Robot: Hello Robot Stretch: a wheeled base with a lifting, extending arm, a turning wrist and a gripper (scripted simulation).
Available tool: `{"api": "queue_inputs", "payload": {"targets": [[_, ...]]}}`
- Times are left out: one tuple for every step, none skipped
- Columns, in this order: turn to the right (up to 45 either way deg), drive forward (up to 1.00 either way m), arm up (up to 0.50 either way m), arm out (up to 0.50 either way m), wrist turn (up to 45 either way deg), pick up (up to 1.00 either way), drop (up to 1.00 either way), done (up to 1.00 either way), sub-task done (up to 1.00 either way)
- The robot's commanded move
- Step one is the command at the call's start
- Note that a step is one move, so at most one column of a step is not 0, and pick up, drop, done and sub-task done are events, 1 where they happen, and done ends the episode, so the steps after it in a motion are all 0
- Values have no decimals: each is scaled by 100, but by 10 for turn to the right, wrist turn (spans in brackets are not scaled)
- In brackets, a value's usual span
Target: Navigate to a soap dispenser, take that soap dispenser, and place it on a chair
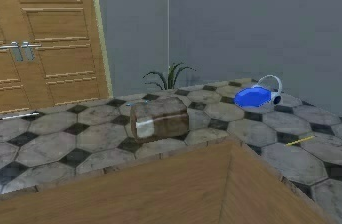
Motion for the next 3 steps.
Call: {"api": "queue_inputs", "payload": {"targets": [[0,0,38,0,0,0,0,0,0],[0,0,0,50,0,0,0,0,0],[0,0,0,0,450,0,0,0,0]]}}
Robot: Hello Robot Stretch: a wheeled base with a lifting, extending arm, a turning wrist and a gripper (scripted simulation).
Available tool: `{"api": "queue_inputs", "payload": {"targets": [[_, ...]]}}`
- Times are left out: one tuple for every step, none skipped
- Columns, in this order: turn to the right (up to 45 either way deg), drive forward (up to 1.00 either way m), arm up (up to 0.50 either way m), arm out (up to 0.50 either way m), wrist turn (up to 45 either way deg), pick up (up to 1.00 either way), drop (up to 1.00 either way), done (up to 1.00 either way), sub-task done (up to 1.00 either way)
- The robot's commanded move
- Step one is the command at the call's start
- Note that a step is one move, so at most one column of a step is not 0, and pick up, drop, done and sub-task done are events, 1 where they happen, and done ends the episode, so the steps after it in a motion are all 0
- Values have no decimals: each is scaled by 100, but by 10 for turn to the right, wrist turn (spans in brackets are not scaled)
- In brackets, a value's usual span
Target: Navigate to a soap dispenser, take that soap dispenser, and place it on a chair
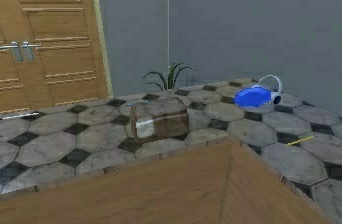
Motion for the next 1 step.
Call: {"api": "queue_inputs", "payload": {"targets": [[0,0,0,0,450,0,0,0,0]]}}
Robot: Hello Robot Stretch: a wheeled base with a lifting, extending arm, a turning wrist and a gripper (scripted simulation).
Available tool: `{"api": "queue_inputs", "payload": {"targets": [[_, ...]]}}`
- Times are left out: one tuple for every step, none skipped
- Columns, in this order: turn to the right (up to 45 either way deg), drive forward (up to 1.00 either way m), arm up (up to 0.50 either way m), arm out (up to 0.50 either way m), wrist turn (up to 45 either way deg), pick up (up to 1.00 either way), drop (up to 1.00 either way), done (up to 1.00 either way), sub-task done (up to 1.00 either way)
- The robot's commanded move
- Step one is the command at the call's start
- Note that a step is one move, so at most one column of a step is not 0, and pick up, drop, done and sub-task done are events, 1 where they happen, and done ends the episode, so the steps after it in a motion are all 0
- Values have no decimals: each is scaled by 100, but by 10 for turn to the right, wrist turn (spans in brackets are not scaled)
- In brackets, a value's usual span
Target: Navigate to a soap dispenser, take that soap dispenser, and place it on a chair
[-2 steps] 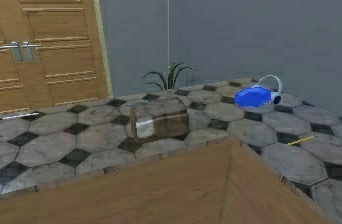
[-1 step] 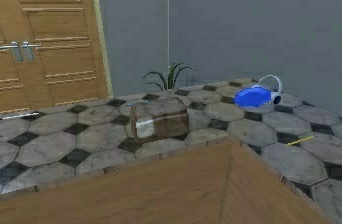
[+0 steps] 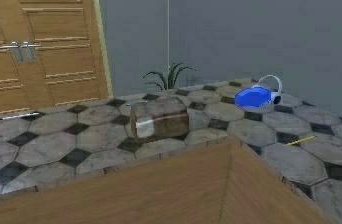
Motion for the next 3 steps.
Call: {"api": "queue_inputs", "payload": {"targets": [[0,0,0,0,420,0,0,0,0],[0,0,-12,0,0,0,0,0,0],[0,0,0,0,0,100,0,0,0]]}}
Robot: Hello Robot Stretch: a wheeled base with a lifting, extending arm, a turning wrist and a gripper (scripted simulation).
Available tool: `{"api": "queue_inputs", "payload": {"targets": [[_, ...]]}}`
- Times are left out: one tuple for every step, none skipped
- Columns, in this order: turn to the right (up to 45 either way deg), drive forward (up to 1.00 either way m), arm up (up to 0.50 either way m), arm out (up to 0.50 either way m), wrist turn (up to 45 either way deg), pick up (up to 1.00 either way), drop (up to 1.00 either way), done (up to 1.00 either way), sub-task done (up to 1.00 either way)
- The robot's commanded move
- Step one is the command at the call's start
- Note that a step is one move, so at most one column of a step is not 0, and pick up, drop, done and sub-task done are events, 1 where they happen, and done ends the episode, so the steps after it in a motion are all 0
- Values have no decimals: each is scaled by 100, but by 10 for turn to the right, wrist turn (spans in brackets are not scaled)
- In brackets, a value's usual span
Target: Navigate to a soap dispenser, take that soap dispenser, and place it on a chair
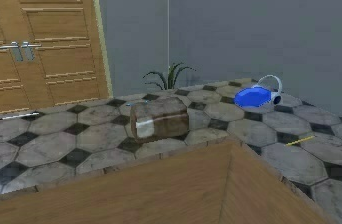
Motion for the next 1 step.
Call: {"api": "queue_inputs", "payload": {"targets": [[0,0,10,0,0,0,0,0,0]]}}
